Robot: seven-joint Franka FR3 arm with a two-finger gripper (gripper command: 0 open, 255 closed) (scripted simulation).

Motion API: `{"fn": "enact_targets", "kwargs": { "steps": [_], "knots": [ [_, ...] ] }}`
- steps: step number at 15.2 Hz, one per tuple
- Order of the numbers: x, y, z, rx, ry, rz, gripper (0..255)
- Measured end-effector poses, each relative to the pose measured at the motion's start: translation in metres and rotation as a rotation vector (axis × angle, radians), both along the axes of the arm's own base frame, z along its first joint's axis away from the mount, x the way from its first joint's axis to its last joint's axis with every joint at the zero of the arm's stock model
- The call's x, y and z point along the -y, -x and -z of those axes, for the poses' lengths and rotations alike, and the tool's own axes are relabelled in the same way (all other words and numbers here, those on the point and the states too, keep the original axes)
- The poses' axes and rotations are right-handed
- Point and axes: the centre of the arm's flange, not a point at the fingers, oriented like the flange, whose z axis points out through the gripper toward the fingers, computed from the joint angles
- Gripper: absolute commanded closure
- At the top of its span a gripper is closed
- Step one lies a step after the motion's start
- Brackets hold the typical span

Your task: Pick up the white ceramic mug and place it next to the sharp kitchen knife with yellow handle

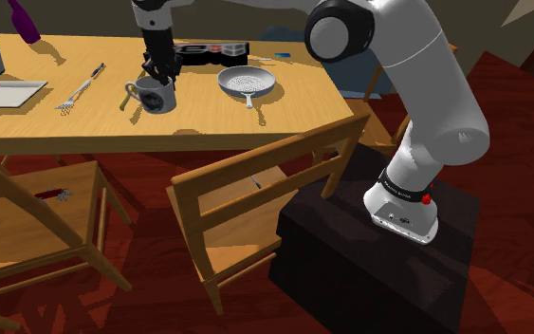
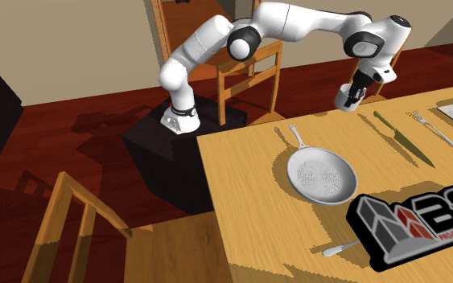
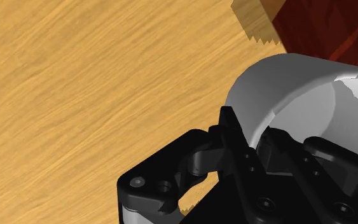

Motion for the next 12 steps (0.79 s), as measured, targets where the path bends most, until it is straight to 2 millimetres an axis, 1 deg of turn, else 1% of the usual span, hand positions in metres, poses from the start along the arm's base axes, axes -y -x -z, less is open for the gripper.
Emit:
{"fn": "enact_targets", "kwargs": {
  "steps": [9, 12],
  "knots": [
    [0.001, 0.0, 0.047, 0.001, 0.0, 0.0, 255],
    [0.0, 0.0, 0.055, 0.001, 0.0, 0.0, 255]
  ]
}}
